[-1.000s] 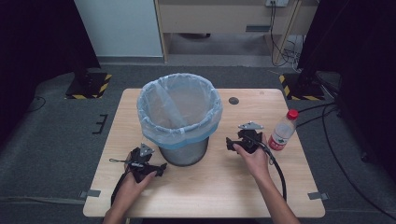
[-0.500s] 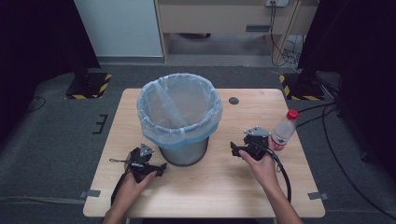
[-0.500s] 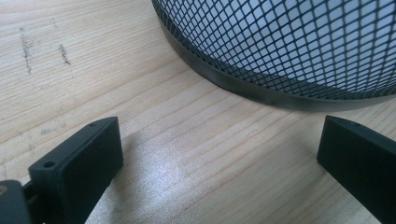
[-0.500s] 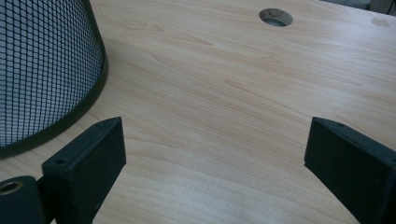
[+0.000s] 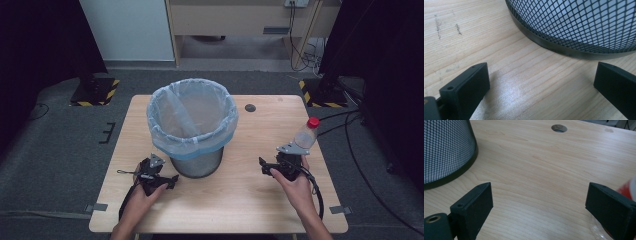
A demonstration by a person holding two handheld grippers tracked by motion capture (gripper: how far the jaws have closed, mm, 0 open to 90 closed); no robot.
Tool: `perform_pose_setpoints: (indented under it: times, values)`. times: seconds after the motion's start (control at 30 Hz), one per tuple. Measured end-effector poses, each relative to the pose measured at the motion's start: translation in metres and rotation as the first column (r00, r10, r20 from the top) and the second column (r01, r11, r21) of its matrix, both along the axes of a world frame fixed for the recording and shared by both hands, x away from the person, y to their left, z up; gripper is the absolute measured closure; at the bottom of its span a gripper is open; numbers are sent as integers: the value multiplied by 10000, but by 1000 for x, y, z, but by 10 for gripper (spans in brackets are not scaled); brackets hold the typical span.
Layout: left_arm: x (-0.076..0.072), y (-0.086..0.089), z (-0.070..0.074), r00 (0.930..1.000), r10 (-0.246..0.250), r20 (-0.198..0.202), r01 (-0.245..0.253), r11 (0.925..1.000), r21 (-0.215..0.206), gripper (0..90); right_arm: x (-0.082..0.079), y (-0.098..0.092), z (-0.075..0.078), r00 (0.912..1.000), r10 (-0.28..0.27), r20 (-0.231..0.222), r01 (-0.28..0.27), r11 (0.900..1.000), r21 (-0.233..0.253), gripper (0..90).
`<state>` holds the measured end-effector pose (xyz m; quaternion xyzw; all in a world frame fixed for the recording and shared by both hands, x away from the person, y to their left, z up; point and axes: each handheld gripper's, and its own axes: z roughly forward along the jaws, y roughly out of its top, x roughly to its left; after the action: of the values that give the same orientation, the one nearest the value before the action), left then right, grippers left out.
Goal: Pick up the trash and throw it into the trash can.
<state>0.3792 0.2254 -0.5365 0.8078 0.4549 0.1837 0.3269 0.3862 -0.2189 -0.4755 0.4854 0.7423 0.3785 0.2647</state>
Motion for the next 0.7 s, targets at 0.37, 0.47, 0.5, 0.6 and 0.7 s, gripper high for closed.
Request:
perform_pose_setpoints:
  times: [0.37, 0.47, 0.5, 0.6, 0.7]
  values:
    - [0, 0, 0, 10000, 0, 1, 0, 10000, 1, 0, -15, -22, 1, 9996, -237, 155, 234, 9996, 162, 115]
    - [0, 0, 0, 10000, 0, 2, 0, 10000, 1, 0, -18, -27, 0, 9995, -297, 96, 295, 9994, 170, 121]
    - [0, 0, 0, 10000, 0, 3, 0, 10000, 1, 0, -20, -32, -1, 9993, -366, 37, 366, 9992, 154, 123]
    - [0, 0, 0, 10000, 4, 2, -4, 10000, -2, 0, -23, -37, -2, 9991, -420, 27, 419, 9990, 168, 124]
    - [0, 0, 0, 10000, 1, 1, -1, 10000, 1, 0, -25, -45, -2, 9985, -552, 34, 551, 9983, 176, 124]
